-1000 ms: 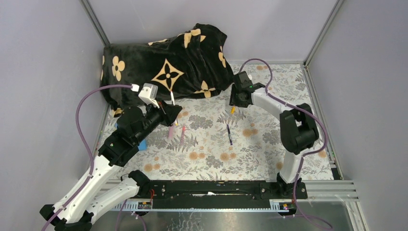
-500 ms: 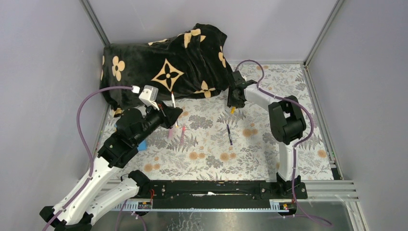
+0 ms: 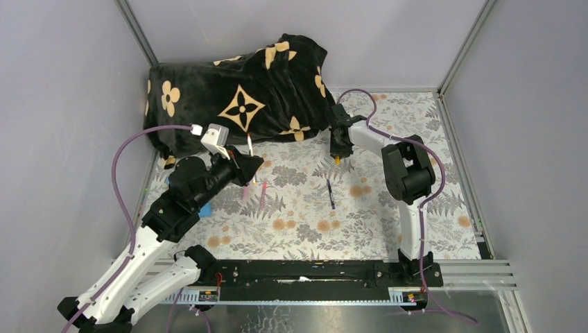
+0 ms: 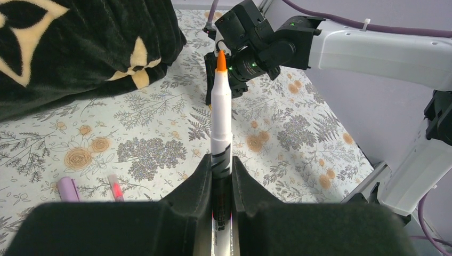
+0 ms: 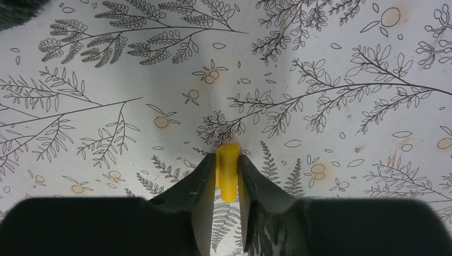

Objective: Insert the pens into the pen caps

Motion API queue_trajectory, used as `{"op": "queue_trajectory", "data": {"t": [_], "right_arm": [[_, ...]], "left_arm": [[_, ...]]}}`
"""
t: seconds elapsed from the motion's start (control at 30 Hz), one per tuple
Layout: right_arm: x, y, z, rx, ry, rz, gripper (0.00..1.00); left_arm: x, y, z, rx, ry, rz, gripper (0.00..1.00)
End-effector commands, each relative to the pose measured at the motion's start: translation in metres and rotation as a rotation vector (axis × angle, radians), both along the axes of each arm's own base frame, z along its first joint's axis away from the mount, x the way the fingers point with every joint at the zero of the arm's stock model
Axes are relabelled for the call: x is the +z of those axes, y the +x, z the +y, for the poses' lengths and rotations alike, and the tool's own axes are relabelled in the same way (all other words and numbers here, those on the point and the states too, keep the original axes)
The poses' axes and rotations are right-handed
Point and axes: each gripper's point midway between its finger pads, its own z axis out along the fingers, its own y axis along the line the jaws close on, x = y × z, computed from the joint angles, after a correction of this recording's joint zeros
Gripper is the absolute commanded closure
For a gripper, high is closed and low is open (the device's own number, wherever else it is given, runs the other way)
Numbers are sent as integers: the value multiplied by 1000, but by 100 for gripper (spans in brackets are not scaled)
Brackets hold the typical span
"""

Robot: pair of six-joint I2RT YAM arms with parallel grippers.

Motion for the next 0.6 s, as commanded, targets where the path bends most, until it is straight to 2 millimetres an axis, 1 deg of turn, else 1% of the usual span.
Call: {"op": "queue_trajectory", "data": {"t": [0.0,0.13,0.27,0.37,0.47,0.57], "right_arm": [[0,-1,-2,24,-24,24,74],[2,-6,-1,38,-7,32,80],[10,-9,-1,45,2,14,84],[28,-9,2,59,40,-36,89],[53,-12,13,88,132,-111,92],[79,-16,19,105,206,-178,95]], "left_arm": [[0,3,-2,2,-18,-2,100],[-1,5,-5,-6,-17,4,100],[-3,7,-10,-25,-11,12,100],[-3,7,-16,-52,-8,12,100],[-4,7,-22,-87,1,12,100],[-6,5,-29,-131,8,8,100]]}}
